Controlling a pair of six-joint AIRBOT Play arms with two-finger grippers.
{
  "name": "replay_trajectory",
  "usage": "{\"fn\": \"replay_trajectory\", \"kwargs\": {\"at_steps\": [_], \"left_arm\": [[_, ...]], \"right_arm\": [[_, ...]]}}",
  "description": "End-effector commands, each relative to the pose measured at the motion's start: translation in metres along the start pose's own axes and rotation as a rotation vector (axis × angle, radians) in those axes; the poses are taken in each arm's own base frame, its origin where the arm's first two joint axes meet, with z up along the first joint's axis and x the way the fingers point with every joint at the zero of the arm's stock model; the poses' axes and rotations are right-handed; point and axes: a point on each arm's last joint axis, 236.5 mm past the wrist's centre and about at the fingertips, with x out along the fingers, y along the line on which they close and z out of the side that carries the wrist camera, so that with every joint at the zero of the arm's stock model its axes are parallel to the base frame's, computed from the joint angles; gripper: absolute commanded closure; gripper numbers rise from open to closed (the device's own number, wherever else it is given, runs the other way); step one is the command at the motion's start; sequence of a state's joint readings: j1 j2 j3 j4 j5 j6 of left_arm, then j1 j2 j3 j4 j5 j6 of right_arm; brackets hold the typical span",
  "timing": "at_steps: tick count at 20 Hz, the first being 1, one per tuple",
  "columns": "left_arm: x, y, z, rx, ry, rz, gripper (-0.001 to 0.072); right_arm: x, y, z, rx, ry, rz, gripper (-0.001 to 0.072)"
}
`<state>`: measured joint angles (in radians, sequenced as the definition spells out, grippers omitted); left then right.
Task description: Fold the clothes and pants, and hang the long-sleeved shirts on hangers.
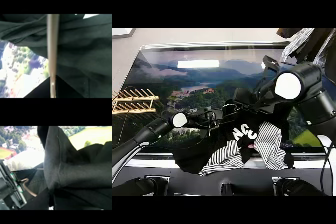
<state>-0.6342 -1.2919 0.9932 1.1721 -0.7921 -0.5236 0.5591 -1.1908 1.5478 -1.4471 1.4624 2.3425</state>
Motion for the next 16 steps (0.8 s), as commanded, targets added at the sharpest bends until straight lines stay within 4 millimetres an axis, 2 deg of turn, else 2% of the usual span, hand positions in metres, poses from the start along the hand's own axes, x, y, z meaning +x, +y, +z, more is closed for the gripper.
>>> {"fn": "replay_trajectory", "kwargs": {"at_steps": [1, 2, 3, 5, 6, 13, 15, 16], "left_arm": [[0.008, -0.005, 0.009, -0.018, -0.029, -0.010, 0.0683], [0.008, -0.003, 0.013, -0.032, -0.046, -0.005, 0.0683], [0.008, -0.002, 0.016, -0.039, -0.056, 0.001, 0.0683], [0.007, -0.001, 0.017, -0.041, -0.060, 0.002, 0.0683], [0.007, -0.001, 0.018, -0.042, -0.061, 0.001, 0.0683], [0.006, 0.001, 0.020, -0.043, -0.069, 0.013, 0.0683], [0.006, 0.003, 0.023, -0.052, -0.082, 0.019, 0.0683], [0.006, 0.004, 0.025, -0.059, -0.091, 0.021, 0.0683]], "right_arm": [[0.000, -0.001, -0.003, -0.012, 0.013, -0.007, 0.0675], [0.000, -0.003, -0.005, -0.020, 0.021, -0.015, 0.0649], [0.000, -0.006, -0.008, -0.029, 0.032, -0.026, 0.0582], [-0.003, -0.012, -0.011, -0.030, 0.042, -0.047, 0.0400], [-0.005, -0.016, -0.012, -0.032, 0.041, -0.062, 0.0348], [-0.051, -0.043, 0.005, -0.030, -0.120, -0.118, 0.0317], [-0.057, -0.048, 0.005, -0.029, -0.135, -0.132, 0.0316], [-0.058, -0.053, 0.005, -0.027, -0.136, -0.152, 0.0290]]}}
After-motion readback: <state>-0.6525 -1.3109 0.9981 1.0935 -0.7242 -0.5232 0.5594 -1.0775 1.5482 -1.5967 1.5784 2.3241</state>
